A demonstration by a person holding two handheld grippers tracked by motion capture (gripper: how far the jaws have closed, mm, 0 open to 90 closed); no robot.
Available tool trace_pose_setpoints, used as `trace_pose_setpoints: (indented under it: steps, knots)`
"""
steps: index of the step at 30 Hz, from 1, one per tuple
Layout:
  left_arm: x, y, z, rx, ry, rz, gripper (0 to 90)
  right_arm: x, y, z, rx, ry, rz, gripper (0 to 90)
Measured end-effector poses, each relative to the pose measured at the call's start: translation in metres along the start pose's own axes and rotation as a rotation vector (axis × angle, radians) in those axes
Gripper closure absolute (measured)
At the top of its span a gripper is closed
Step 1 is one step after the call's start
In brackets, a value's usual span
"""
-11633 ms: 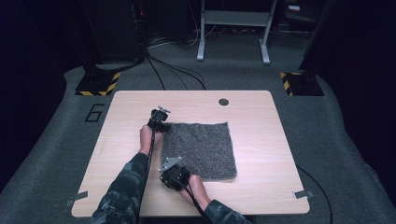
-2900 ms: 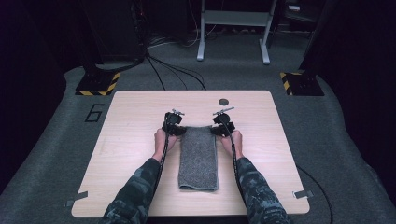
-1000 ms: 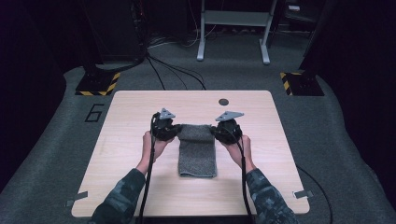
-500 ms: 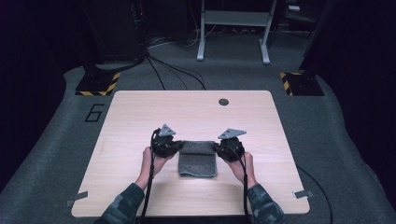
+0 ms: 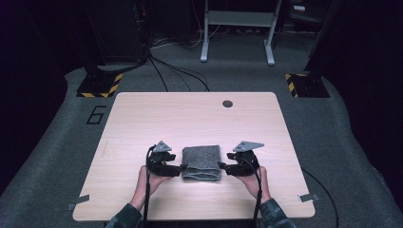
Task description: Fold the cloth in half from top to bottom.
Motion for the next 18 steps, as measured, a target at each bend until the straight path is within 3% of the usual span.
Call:
trace_pose_setpoints:
  steps: [2, 5, 6, 9, 11, 13, 18]
  knots:
    - [-0.002, 0.006, -0.002, 0.016, 0.002, -0.027, 24.1, -0.005, -0.003, -0.003, -0.020, 0.007, 0.027, 28.0]
    - [-0.014, 0.008, -0.003, 0.015, 0.025, -0.055, 21.1, -0.019, -0.004, -0.005, -0.015, 0.037, 0.066, 22.1]
    - [-0.019, 0.006, -0.002, 0.011, 0.046, -0.047, 20.5, -0.025, -0.004, -0.004, -0.008, 0.046, 0.073, 21.1]
    - [-0.026, 0.002, 0.005, -0.036, 0.089, -0.081, 19.9, -0.037, -0.002, 0.001, 0.021, 0.083, 0.107, 19.9]
    - [-0.029, 0.001, 0.011, -0.052, 0.110, -0.106, 19.9, -0.038, 0.000, 0.005, 0.027, 0.091, 0.110, 23.3]
    - [-0.030, 0.000, 0.017, -0.059, 0.132, -0.100, 20.5, -0.037, 0.004, 0.009, 0.024, 0.100, 0.115, 36.6]
    - [-0.033, -0.001, 0.023, -0.070, 0.158, -0.113, 23.0, -0.040, 0.004, 0.013, -0.016, 0.117, 0.118, 52.8]
Point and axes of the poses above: each handheld gripper's, and its own axes: x roughly backward along the jaws, z roughly out of its underside, y roughly to its left, the point moved 5 cm from there along -x, roughly forward along the jaws, and after that the axes turned 5 degrees about -x, right-handed, at the moved point
